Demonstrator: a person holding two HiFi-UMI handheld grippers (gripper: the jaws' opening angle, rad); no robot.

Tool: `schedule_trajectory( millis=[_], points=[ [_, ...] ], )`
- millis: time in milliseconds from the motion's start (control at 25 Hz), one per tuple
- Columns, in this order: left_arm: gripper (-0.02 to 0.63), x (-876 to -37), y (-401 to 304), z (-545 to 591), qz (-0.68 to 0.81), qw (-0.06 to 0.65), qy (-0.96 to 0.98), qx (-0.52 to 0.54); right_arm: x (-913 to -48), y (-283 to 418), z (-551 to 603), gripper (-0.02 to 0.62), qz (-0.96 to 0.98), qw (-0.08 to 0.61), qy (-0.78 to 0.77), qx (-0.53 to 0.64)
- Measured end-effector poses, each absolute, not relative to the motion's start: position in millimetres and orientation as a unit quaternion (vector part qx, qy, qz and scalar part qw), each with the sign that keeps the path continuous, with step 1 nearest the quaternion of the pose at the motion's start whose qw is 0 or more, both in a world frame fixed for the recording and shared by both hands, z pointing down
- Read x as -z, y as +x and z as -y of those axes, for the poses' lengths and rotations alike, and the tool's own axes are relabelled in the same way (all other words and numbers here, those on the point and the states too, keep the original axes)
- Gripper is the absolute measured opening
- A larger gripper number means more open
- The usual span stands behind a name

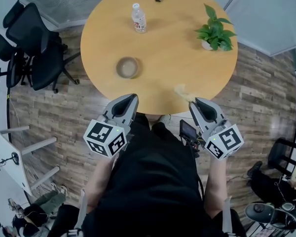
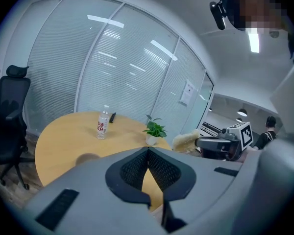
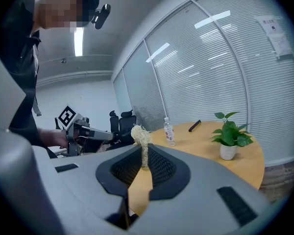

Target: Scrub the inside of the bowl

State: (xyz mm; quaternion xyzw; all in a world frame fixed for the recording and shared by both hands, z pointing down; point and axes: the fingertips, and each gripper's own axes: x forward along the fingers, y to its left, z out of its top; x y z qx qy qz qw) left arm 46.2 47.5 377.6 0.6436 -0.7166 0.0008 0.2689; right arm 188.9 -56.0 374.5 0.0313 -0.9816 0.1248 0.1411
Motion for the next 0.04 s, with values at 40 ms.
schedule_trajectory(
  millis=[40],
  points=[
    [0.012,-378.3,48.9,-45.8,0.714,0.27,0.646,-0.003,-374.2,190.9,57.1,0.046,0.982,0.141,0.033,-0.124]
  ],
)
